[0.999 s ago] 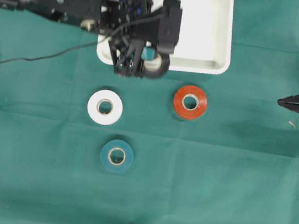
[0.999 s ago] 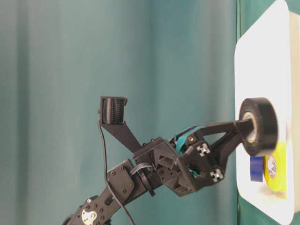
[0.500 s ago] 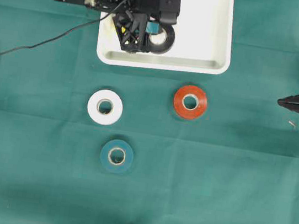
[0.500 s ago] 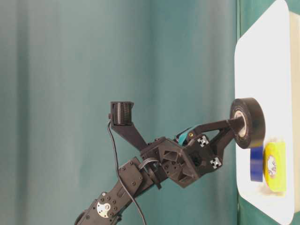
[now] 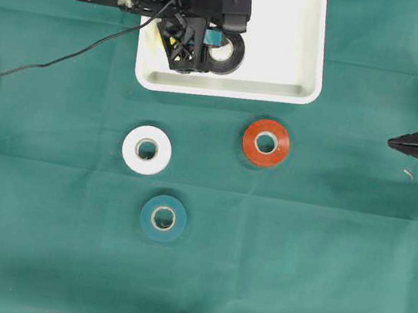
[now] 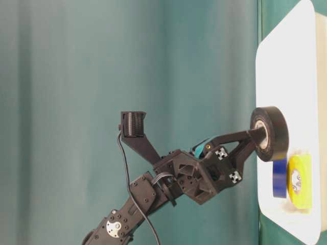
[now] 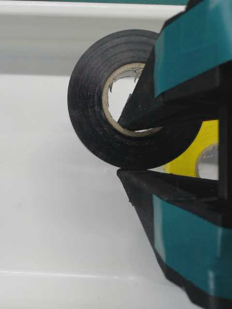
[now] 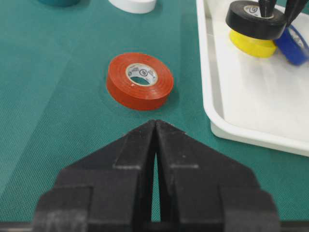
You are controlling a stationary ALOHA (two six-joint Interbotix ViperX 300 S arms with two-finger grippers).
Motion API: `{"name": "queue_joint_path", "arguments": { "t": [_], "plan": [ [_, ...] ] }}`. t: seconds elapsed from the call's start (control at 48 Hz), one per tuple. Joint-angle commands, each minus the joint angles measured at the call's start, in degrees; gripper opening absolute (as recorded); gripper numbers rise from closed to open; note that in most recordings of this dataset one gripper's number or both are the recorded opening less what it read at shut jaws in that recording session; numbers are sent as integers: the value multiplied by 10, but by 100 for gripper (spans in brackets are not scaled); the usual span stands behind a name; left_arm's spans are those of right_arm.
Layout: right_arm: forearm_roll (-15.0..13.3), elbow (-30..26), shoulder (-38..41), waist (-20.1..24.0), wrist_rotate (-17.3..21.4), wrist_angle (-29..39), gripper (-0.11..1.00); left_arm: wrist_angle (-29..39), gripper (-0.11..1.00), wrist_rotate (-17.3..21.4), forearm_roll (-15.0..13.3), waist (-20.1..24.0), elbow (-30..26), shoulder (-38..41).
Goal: Put the tape into the white case with the left arm.
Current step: 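Carry the black roll with the left gripper into the tray, then release the black roll in the tray and withdraw the left gripper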
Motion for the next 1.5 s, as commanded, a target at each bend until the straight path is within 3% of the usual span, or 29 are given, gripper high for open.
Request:
{"name": "queue_joint_path", "arguments": {
  "t": [0.0,0.125,0.291,0.333,1.02,1.249,1.478],
  "plan": [
    [-4,3,4,-1,1,-4,-9,-5,23,-1,-1,1,-6,-8],
    [-4,2,4,-1,1,-4,-9,-5,26,0,-1,1,-4,-9],
    [-4,2,4,-1,1,-4,-9,-5,73,0,-1,1,4,-11],
    [-4,2,4,-1,1,-4,-9,-5,80,0,-1,1,9,-11],
    [-4,2,4,-1,1,-4,-9,-5,75,-3,-1,-28,24,-59],
    [-4,2,4,-1,1,-4,-9,-6,75,0,-1,-56,60,-106],
    [-4,2,4,-1,1,-4,-9,-41,75,1,-1,-68,132,-170]
  ]
}}
